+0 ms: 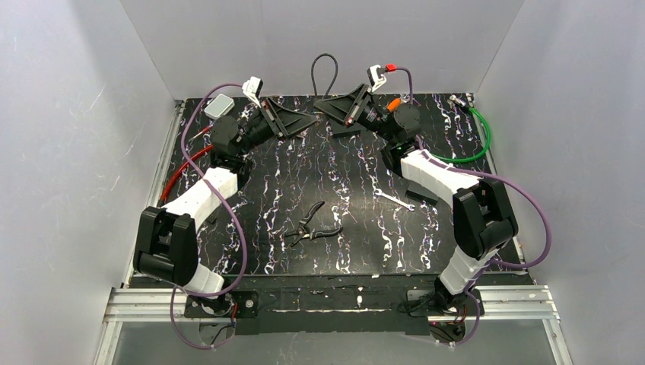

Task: Lock with the key
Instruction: Lock the lock.

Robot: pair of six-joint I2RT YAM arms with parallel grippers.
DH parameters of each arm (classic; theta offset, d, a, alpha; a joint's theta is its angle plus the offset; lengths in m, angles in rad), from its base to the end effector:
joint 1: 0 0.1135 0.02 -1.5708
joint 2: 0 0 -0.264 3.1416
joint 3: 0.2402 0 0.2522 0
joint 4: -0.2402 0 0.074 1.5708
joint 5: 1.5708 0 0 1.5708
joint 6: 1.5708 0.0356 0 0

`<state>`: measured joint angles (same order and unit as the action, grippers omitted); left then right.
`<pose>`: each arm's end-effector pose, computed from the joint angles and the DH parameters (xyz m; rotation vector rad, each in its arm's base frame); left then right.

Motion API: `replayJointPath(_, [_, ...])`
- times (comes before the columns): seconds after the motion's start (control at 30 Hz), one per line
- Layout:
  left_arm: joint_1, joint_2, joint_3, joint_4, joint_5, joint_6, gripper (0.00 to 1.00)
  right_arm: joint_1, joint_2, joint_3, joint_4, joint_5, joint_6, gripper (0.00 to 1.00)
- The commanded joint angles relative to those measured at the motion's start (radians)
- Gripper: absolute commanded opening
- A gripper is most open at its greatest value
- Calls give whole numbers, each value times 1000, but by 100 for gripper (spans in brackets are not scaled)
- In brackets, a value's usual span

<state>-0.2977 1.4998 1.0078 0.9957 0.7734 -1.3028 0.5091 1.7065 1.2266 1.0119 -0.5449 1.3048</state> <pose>0.3107 -0.1213 0.3620 0.1447 1.4281 -1.7708 0.3322 0.2065 0.3682 -0.0759 1.3377 1.8655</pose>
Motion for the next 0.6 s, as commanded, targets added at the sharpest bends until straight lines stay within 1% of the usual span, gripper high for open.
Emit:
replayJointPath(0.0, [-4, -30, -1, 60, -10, 3, 30, -1, -3, 26, 72, 17, -17, 1])
replayJointPath(0.07, [-5, -27, 5, 52, -13, 4, 33, 1, -2, 27, 74, 19, -15, 1])
replayJointPath(0.17, [-10, -18, 9, 49, -18, 0, 39, 7, -2, 21, 81, 19, -12, 1])
replayJointPath(0.3, [-17, -1, 22, 44, -28, -3, 39, 15, -3, 19, 92, 17, -11, 1])
replayJointPath(0.43, [-24, 12, 31, 35, -33, -1, 35, 21, -1, 15, 97, 21, -9, 1])
replayJointPath(0.57, [-32, 20, 40, 34, -32, -7, 24, 28, 4, 7, 100, 25, -11, 1])
